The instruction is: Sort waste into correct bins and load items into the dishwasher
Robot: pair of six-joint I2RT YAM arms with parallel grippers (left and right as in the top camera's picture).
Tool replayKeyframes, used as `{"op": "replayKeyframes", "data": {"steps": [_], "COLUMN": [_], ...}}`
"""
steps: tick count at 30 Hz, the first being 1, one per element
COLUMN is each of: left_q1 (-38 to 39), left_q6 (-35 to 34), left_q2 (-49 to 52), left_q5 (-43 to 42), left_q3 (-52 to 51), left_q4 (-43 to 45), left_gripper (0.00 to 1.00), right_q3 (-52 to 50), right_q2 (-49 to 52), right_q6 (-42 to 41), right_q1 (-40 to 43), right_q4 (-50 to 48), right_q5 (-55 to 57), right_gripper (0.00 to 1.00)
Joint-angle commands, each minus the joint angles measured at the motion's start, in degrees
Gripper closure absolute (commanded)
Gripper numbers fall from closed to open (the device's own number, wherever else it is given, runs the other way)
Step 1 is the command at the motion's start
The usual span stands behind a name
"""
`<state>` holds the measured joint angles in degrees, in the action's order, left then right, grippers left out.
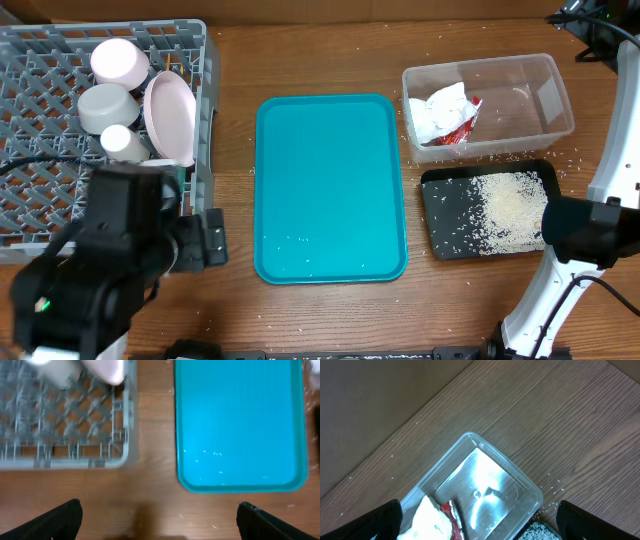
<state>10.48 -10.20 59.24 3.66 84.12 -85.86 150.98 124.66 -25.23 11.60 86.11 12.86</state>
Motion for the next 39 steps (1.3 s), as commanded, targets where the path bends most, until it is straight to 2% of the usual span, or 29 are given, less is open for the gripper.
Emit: {"op": "replayKeyframes", "data": {"steps": [1,3,7,11,15,20,31,35,39], "left_q1": [-0.7,-2.21,-5.79,-9.01,-10.56,-10.58,-10.58,-10.82,-10.88], "left_q6": [17.64,20.72,20.68,20.76,24.28,28.89,29.92,29.9,29.66], "left_q2": [-1.22,-3.85,-11.28,-21.55,-32.94,-46.25,-58.6,-59.06,-58.97], "left_q5": [-2.14,-3.93,-5.44,-7.74,-7.67,-7.63,-6.47,-6.67,-6.47], "left_q3": [-7.61,-13.57,-26.67,-42.62,-57.51,-70.49,-83.84,-83.84,-83.82], "left_q4": [5.6,12.48,28.96,48.78,63.76,75.34,89.61,87.52,81.5], "left_gripper": [0.0,0.0,0.0,0.0,0.0,0.0,0.0,0.0,0.0], "right_q3": [1.7,1.7,1.7,1.7,1.7,1.7,1.7,1.7,1.7], "right_q2": [-0.83,-0.83,-0.83,-0.83,-0.83,-0.83,-0.83,-0.83,-0.83], "right_q6": [-0.11,-0.11,-0.11,-0.11,-0.11,-0.11,-0.11,-0.11,-0.11], "right_q1": [0.04,0.04,0.04,0.04,0.04,0.04,0.04,0.04,0.04], "right_q4": [-0.33,-0.35,-0.33,-0.33,-0.35,-0.33,-0.33,-0.33,-0.33], "right_q5": [0.39,0.39,0.39,0.39,0.39,0.39,0.39,0.39,0.39], "right_gripper": [0.0,0.0,0.0,0.0,0.0,0.0,0.0,0.0,0.0]}}
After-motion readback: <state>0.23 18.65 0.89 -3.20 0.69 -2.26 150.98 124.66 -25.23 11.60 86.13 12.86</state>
